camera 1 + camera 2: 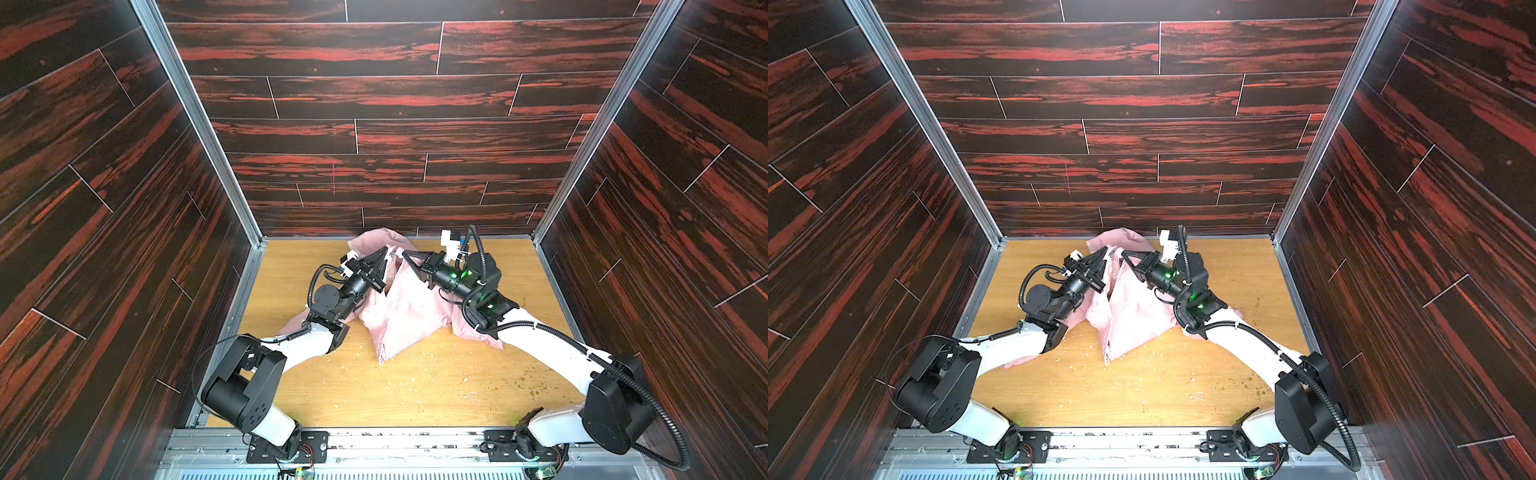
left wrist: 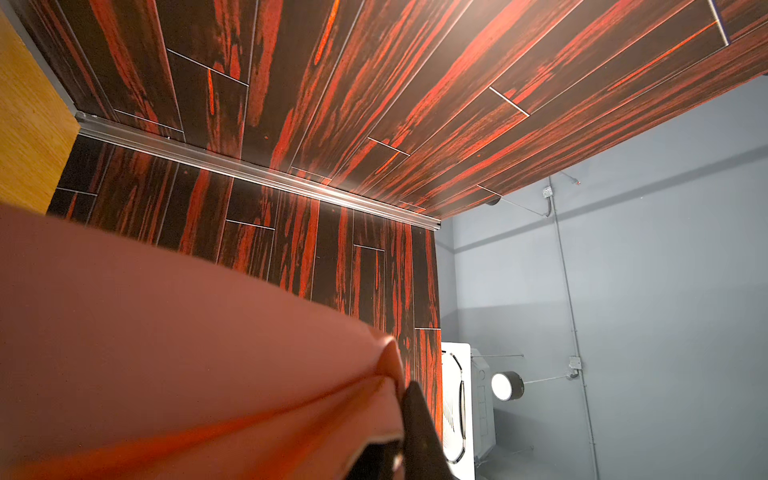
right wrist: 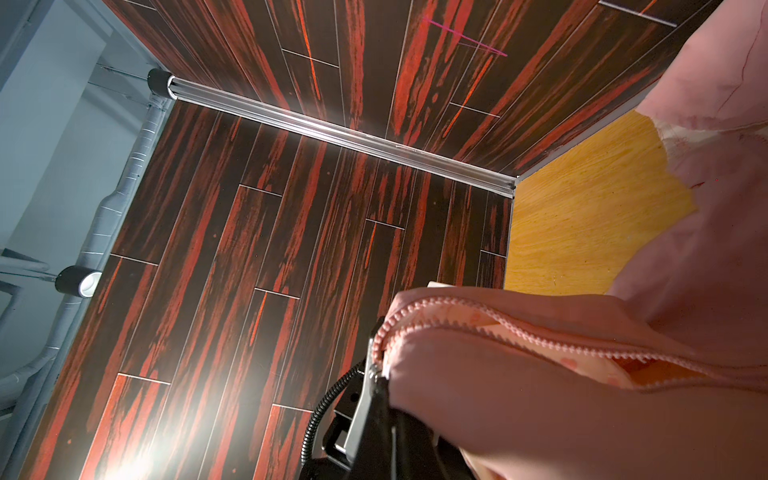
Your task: Zip up the jacket
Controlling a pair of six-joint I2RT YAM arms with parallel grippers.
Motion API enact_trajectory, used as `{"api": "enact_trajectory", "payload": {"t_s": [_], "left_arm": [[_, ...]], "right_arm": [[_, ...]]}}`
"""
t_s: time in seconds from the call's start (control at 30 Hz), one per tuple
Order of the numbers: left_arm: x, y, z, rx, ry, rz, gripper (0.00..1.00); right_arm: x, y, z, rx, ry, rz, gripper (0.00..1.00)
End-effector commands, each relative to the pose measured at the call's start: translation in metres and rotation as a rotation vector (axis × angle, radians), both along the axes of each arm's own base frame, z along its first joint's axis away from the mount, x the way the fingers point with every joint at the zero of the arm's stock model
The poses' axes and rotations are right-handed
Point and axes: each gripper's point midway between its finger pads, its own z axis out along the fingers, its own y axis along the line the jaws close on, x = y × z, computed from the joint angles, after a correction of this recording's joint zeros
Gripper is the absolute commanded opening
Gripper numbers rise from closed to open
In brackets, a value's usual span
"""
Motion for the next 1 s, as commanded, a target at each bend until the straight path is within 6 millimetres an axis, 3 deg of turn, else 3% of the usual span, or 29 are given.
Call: {"api": "enact_trajectory", "payload": {"t_s": [0.0,0.33,0.97], "left_arm": [[-0.01,0.003,0.026,-0.111,-0.023,-0.052,0.0],[-0.011,0.004,0.03,-0.114,-0.031,-0.053,0.0],[-0.013,0.006,0.031,-0.115,-0.034,-0.045,0.0]], "right_arm": [[-0.006,0.0,0.031,0.044,-0.072,0.014,0.0],[-0.007,0.01,0.025,0.039,-0.055,0.035,0.0],[-0.003,-0.005,0.023,0.036,-0.041,-0.021,0.0]]}}
